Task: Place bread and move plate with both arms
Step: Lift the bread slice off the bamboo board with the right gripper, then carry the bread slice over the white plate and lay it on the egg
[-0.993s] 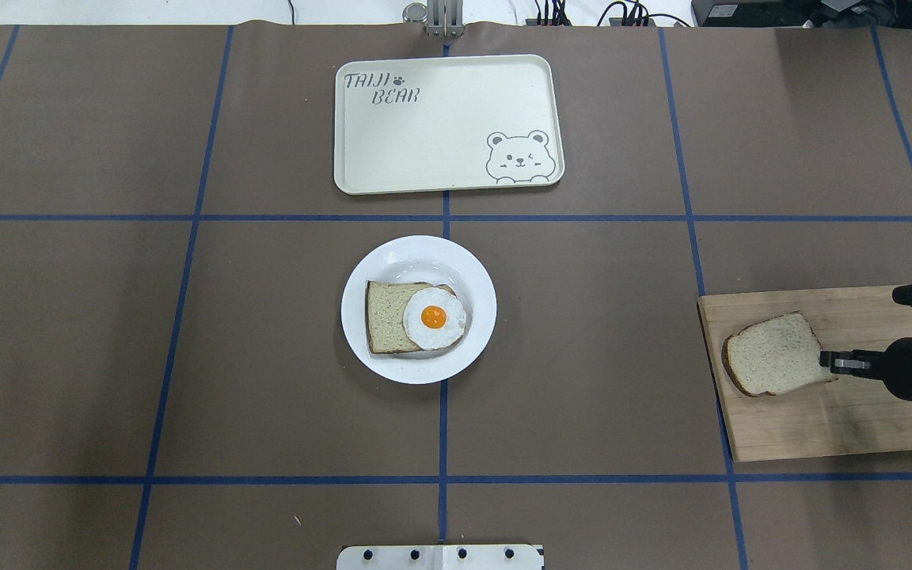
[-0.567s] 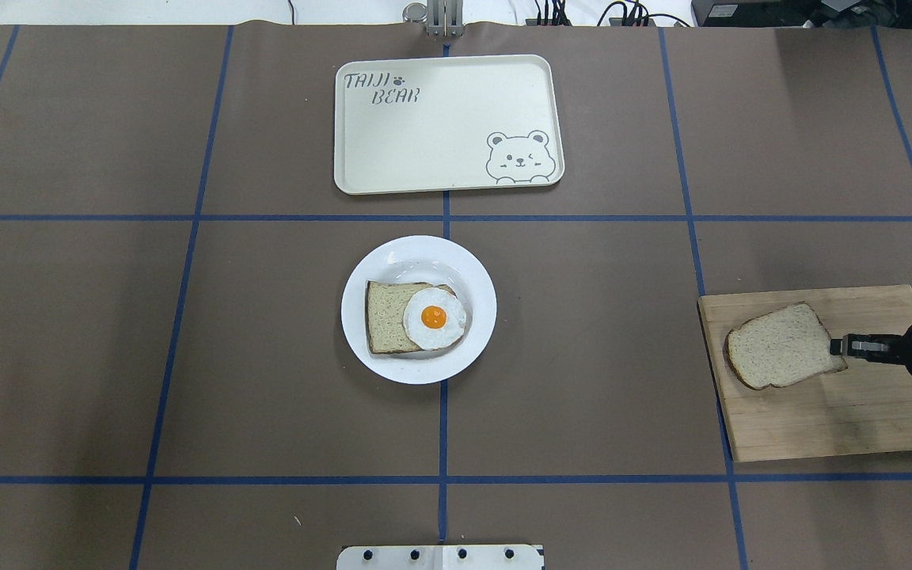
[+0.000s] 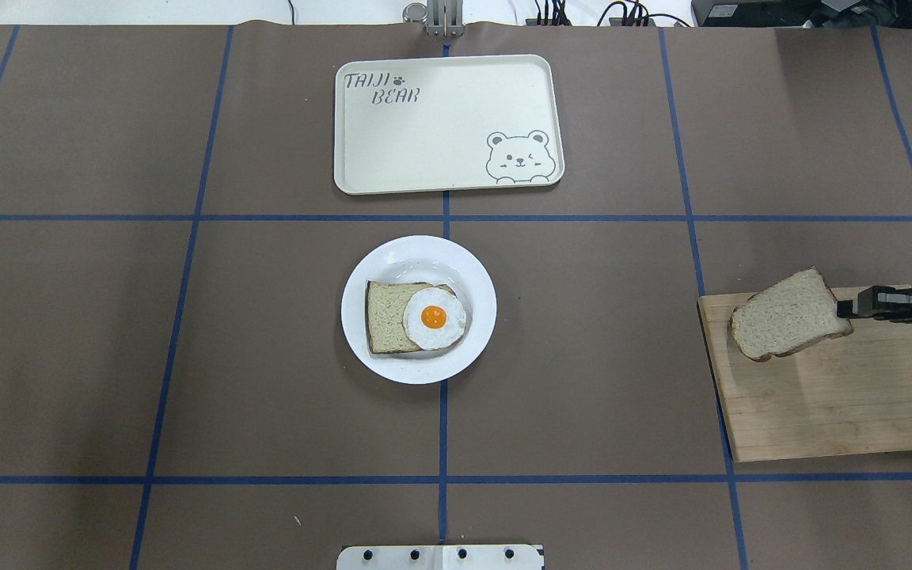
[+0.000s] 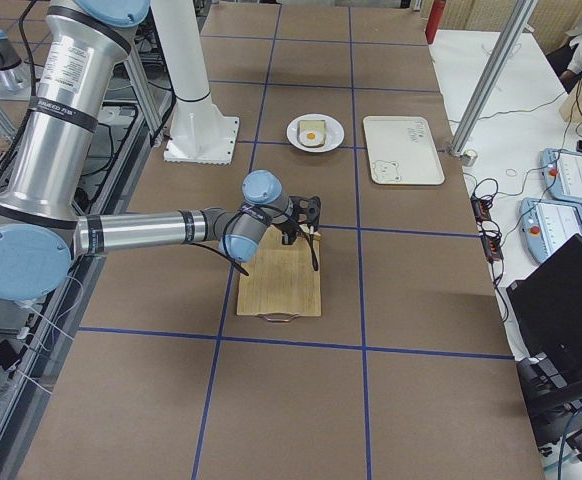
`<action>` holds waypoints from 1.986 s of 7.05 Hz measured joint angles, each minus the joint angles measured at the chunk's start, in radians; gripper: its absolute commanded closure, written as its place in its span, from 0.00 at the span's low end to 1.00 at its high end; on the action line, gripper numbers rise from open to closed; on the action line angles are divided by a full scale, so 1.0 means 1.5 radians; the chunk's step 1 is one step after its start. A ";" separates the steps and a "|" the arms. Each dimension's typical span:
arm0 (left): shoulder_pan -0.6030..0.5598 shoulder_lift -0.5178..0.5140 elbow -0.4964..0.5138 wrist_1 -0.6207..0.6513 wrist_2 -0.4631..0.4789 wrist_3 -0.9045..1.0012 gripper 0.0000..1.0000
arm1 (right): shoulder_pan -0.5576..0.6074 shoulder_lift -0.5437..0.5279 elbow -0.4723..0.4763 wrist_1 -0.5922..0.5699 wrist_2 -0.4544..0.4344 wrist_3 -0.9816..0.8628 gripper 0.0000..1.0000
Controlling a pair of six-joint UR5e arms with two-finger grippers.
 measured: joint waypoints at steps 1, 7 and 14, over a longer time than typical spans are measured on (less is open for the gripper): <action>0.000 0.000 0.000 0.000 0.000 0.000 0.02 | 0.025 0.017 0.000 0.001 0.032 0.001 1.00; 0.000 0.000 0.001 0.003 0.000 -0.003 0.02 | -0.033 0.240 -0.012 -0.007 -0.006 0.135 1.00; 0.002 -0.005 0.002 0.007 -0.001 -0.011 0.02 | -0.419 0.508 -0.091 -0.138 -0.504 0.233 1.00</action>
